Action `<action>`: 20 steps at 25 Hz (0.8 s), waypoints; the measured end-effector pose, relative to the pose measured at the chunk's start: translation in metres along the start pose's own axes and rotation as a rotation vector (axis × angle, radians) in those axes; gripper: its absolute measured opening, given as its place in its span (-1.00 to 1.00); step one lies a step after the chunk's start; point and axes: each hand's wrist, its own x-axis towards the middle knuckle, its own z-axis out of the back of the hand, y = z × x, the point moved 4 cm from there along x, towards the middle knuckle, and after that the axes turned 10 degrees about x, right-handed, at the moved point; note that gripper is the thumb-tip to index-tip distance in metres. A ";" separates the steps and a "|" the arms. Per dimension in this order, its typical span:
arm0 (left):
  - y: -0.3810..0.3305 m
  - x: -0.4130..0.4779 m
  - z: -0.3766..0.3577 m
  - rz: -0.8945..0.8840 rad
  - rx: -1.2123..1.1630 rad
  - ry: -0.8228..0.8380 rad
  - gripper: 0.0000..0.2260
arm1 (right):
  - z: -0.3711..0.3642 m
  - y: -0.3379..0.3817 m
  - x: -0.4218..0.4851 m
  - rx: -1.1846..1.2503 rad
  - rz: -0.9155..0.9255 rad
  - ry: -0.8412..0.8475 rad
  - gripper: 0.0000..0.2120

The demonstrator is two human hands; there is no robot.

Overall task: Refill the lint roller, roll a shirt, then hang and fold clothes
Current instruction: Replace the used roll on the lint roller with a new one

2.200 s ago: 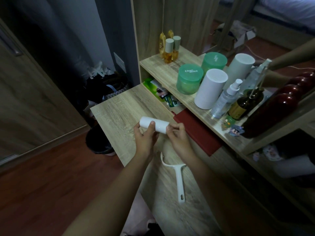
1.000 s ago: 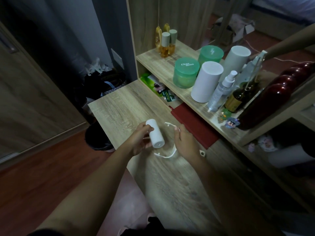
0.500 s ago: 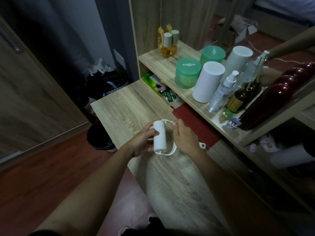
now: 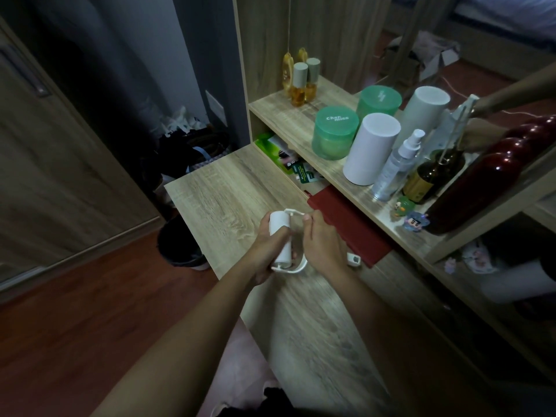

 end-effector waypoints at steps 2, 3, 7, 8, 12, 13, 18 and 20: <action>-0.004 -0.001 -0.001 -0.058 0.055 -0.111 -0.58 | 0.001 0.003 0.001 0.002 -0.009 -0.022 -0.71; -0.006 -0.002 0.000 -0.076 0.079 -0.146 -0.56 | 0.002 0.005 0.002 -0.001 -0.017 -0.030 -0.70; -0.012 -0.009 0.001 -0.122 0.185 -0.168 -0.53 | -0.005 0.002 0.006 0.036 -0.054 -0.025 -0.69; -0.012 -0.010 0.002 -0.116 0.190 -0.173 -0.52 | -0.009 -0.001 0.007 0.078 -0.046 0.000 -0.69; -0.007 -0.013 0.016 -0.141 0.337 -0.204 -0.47 | -0.014 -0.011 0.009 0.356 0.008 0.228 -0.70; -0.007 -0.014 0.017 -0.163 0.394 -0.200 -0.46 | -0.012 -0.012 0.008 0.377 0.019 0.269 -0.70; -0.012 -0.021 0.011 -0.279 0.460 -0.205 -0.53 | -0.011 -0.004 0.001 0.407 0.055 0.181 -0.75; -0.015 -0.024 0.010 -0.291 0.471 -0.186 -0.57 | -0.012 -0.003 -0.002 0.442 0.041 0.113 -0.73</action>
